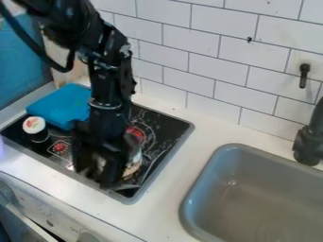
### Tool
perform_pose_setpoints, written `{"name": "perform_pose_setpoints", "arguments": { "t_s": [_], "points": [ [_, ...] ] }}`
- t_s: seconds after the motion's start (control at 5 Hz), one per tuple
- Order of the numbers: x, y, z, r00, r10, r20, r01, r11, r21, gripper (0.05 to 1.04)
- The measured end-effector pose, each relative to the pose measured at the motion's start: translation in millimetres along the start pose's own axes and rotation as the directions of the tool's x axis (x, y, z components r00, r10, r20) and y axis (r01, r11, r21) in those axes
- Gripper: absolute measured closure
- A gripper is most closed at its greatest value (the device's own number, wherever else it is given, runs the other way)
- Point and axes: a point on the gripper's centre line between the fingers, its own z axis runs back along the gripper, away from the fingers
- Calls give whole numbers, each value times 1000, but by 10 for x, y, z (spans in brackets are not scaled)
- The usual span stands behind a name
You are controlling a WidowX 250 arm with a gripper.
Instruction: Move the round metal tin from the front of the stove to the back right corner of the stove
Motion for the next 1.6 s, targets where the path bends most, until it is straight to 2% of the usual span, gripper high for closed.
{"name": "perform_pose_setpoints", "arguments": {
  "t_s": [0.4,0.8,1.0,1.4,1.6],
  "points": [
    [454,-78,161,995,-58,83,58,998,3,83],
    [745,-51,254,989,-71,128,72,997,-4,83],
    [803,-60,282,988,-59,144,63,998,-21,83],
    [792,45,269,989,3,146,0,1000,-16,83],
    [606,65,408,987,56,153,-58,998,7,83]
  ]
}}
